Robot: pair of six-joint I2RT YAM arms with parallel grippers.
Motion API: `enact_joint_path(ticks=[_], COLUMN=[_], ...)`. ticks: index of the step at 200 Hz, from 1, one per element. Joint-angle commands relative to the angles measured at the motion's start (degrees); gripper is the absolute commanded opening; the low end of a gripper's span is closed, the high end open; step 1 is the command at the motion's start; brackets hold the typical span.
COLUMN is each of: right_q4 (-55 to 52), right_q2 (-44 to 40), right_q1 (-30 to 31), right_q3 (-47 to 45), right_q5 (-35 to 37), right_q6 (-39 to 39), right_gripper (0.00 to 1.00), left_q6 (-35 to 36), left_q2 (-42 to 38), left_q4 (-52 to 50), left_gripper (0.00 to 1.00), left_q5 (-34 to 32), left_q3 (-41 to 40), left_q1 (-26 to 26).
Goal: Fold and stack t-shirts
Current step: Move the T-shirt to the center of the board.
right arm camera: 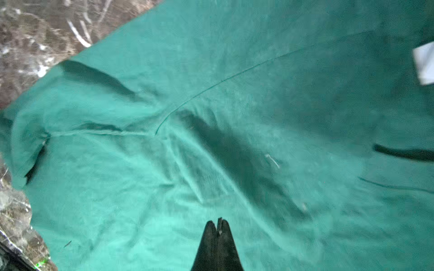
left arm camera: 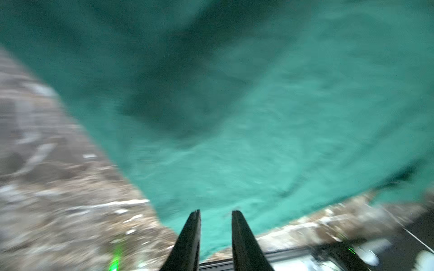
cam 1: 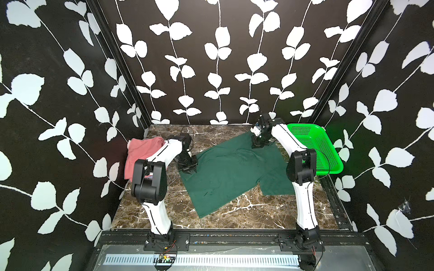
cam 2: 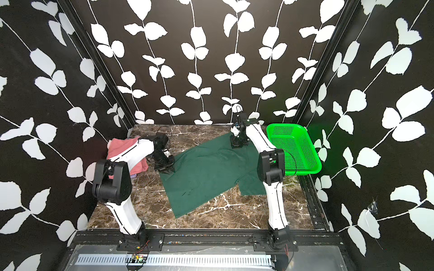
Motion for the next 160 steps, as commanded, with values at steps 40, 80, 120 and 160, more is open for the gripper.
enact_joint_path(ticks=[40, 80, 120, 160], right_q4=[1.9, 5.2, 6.1, 5.9], right_q2=[1.9, 1.7, 1.7, 0.4], right_q1=[0.4, 0.4, 0.3, 0.5], right_q3=[-7.6, -13.7, -16.8, -16.1], right_q5=[2.8, 3.2, 2.4, -0.9], right_q6=[-1.0, 0.1, 0.5, 2.1], right_gripper=[0.00, 0.00, 0.00, 0.00], left_q6=[1.6, 2.3, 2.4, 3.7], left_q2=[13.6, 21.7, 25.2, 27.8], left_q4=[1.3, -5.0, -11.6, -16.3], left_gripper=[0.09, 0.03, 0.04, 0.08], left_q5=[7.4, -1.5, -8.1, -12.2], left_q3=[0.8, 10.6, 23.6, 32.8], left_q1=[-0.2, -0.1, 1.8, 5.1])
